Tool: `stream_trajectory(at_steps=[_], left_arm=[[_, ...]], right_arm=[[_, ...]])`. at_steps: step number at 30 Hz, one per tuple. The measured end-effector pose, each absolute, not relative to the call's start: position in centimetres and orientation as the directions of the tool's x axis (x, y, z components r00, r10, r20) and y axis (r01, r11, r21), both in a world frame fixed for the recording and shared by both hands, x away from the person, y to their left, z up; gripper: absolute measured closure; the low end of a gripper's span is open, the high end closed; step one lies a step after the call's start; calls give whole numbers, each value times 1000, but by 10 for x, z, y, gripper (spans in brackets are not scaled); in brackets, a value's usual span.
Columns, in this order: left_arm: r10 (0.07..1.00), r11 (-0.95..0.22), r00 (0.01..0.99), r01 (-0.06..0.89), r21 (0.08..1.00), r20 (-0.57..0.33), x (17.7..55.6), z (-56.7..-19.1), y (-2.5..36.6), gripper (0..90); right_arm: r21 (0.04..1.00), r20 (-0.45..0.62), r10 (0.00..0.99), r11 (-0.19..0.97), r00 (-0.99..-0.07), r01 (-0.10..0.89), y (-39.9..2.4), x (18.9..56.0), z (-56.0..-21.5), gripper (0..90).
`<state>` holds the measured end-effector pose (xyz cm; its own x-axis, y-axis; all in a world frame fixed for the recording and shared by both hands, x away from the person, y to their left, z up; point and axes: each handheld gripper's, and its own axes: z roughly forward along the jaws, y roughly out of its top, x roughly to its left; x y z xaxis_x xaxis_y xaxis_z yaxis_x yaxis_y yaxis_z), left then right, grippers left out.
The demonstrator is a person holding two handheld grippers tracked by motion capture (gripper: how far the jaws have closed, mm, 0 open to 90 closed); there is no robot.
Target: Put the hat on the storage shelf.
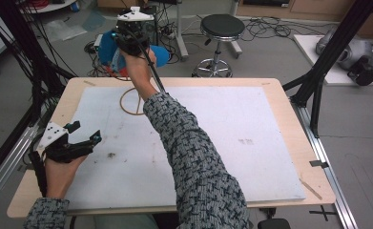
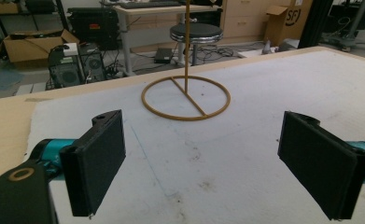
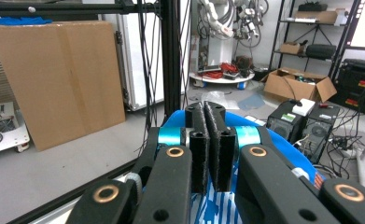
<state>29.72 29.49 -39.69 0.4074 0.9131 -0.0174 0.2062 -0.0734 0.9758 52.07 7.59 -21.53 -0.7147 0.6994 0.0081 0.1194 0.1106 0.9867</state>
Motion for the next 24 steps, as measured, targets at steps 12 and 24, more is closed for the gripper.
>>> stream_trajectory(at_steps=[12, 24], left_arm=[[912, -70, 409, 210, 975, -22, 298, -398, 294, 152], [911, -71, 411, 211, 975, -23, 297, -398, 294, 153]], right_arm=[[984, 17, 682, 121, -731, 135, 82, 514, -218, 883], [980, 16, 667, 137, -745, 144, 88, 512, -222, 882]])
